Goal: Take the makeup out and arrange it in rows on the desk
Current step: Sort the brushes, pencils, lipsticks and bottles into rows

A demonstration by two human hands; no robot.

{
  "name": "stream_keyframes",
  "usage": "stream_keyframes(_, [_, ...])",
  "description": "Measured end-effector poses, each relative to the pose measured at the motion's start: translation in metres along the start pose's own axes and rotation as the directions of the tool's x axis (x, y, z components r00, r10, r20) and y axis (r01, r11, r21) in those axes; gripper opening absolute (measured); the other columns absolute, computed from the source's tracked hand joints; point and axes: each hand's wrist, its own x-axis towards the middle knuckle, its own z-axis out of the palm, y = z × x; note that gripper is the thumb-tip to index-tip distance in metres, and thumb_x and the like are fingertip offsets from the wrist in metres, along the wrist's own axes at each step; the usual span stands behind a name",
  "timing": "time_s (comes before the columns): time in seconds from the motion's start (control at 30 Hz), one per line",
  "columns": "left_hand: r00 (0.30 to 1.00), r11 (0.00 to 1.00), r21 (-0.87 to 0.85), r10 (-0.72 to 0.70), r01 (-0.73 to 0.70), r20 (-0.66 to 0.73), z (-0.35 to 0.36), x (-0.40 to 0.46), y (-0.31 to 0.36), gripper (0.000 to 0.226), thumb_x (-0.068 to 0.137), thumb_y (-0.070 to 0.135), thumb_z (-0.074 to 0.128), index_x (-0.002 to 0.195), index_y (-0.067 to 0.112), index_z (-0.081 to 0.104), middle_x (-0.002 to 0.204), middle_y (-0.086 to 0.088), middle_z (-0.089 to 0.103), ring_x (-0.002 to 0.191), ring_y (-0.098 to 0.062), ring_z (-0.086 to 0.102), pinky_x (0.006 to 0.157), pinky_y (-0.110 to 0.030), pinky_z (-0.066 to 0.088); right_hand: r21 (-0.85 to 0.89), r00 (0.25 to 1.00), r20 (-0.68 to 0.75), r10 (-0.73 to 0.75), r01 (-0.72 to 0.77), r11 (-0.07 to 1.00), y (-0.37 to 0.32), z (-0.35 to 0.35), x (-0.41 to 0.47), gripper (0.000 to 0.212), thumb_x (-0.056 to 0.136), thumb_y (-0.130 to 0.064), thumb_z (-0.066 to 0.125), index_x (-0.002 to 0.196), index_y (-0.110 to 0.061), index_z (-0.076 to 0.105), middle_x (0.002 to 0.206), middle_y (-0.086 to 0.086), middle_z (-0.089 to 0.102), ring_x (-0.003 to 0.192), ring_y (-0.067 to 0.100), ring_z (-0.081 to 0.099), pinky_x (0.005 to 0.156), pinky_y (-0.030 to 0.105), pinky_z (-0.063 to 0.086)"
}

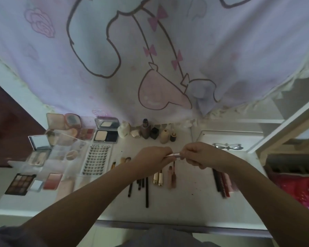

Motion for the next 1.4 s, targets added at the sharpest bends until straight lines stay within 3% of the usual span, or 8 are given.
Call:
stream_keyframes(0.2, [0.999, 1.0, -0.004, -0.018, 0.018, -0.041, -0.013, -0.004, 0.003, 0.028, 0.097, 0.043, 0.037, 0.096, 0.021, 0.054, 0.073, 0.008, 0.05, 0.063, -0.012, 0.048, 0.059, -0.028, 0.04, 0.096, 1.0, -0.004, 0.024, -0.023, 0.995, -0.009, -0.001, -0.004, 0.037, 0.097, -0.043, 0.043, 0.083, -0.016, 0.063, 0.051, -0.008, 0.051, 0.045, 0.006, 0.042, 0.044, 0.017, 0.033])
stream_keyframes(0.33, [0.998, 1.0, -0.011, -0.028, 0.027, -0.06, -0.016, -0.004, 0.005, 0.024, 0.097, 0.043, 0.037, 0.091, 0.023, 0.05, 0.072, 0.006, 0.05, 0.062, -0.014, 0.048, 0.057, -0.028, 0.038, 0.095, 1.0, -0.003, -0.013, 0.013, 0.995, -0.012, -0.003, -0.004, 0.015, 0.095, -0.029, 0.052, 0.09, -0.019, 0.06, 0.057, -0.009, 0.055, 0.051, 0.005, 0.046, 0.046, 0.017, 0.035])
stream_keyframes(0.47, [0.995, 1.0, 0.009, 0.022, -0.021, -0.098, -0.017, -0.002, 0.008, 0.02, 0.097, 0.043, 0.037, 0.085, 0.029, 0.044, 0.064, 0.011, 0.042, 0.057, -0.007, 0.043, 0.051, -0.02, 0.029, 0.085, 0.999, -0.005, 0.04, -0.039, 0.996, -0.015, -0.004, -0.005, 0.038, 0.097, -0.044, 0.04, 0.087, -0.013, 0.06, 0.052, -0.008, 0.052, 0.044, 0.004, 0.043, 0.044, 0.017, 0.033])
stream_keyframes(0.57, [0.994, 1.0, 0.013, 0.027, -0.026, -0.11, -0.016, -0.001, 0.009, 0.02, 0.097, 0.042, 0.038, 0.081, 0.03, 0.041, 0.062, 0.013, 0.039, 0.053, -0.003, 0.039, 0.049, -0.017, 0.026, 0.047, 1.0, -0.003, 0.007, -0.007, 0.999, -0.015, -0.006, -0.006, 0.02, 0.097, -0.033, 0.047, 0.09, -0.018, 0.057, 0.062, -0.005, 0.054, 0.052, 0.006, 0.045, 0.048, 0.019, 0.034])
stream_keyframes(0.73, [0.992, 0.999, 0.023, 0.042, -0.04, -0.116, -0.016, 0.004, 0.013, 0.021, 0.096, 0.043, 0.038, 0.085, 0.027, 0.047, 0.065, 0.012, 0.043, 0.056, -0.01, 0.045, 0.054, -0.026, 0.04, 0.163, 0.997, 0.015, 0.079, -0.08, 0.983, -0.012, -0.008, -0.008, 0.036, 0.099, -0.04, 0.037, 0.088, -0.013, 0.056, 0.057, -0.003, 0.05, 0.045, 0.007, 0.038, 0.043, 0.017, 0.028])
stream_keyframes(0.87, [0.996, 0.998, 0.048, 0.039, -0.035, -0.086, -0.012, 0.006, 0.013, 0.027, 0.097, 0.043, 0.038, 0.093, 0.021, 0.052, 0.07, 0.008, 0.048, 0.059, -0.012, 0.047, 0.055, -0.027, 0.039, 0.135, 0.998, 0.024, 0.057, -0.06, 0.989, -0.008, -0.01, -0.01, 0.019, 0.098, -0.032, 0.045, 0.091, -0.018, 0.055, 0.063, -0.004, 0.054, 0.049, 0.007, 0.041, 0.046, 0.017, 0.031])
stream_keyframes(1.0, [0.997, 0.999, 0.041, 0.037, -0.034, -0.066, -0.009, 0.01, 0.012, 0.027, 0.097, 0.043, 0.037, 0.096, 0.021, 0.054, 0.066, 0.011, 0.042, 0.059, -0.01, 0.044, 0.057, -0.027, 0.039, 0.184, 0.992, 0.013, 0.127, -0.127, 0.975, 0.0, -0.009, -0.009, 0.041, 0.098, -0.045, 0.037, 0.088, -0.013, 0.06, 0.052, -0.007, 0.05, 0.044, 0.007, 0.039, 0.043, 0.018, 0.03])
stream_keyframes(1.4, [0.999, 0.998, 0.044, 0.038, -0.038, -0.012, -0.007, 0.014, 0.01, 0.03, 0.097, 0.045, 0.036, 0.097, 0.021, 0.054, 0.068, 0.011, 0.043, 0.06, -0.012, 0.045, 0.06, -0.032, 0.043, 0.224, 0.994, 0.018, 0.103, -0.105, 0.969, 0.008, -0.012, -0.009, 0.024, 0.096, -0.035, 0.049, 0.091, -0.015, 0.061, 0.059, -0.007, 0.05, 0.047, 0.004, 0.041, 0.043, 0.015, 0.031])
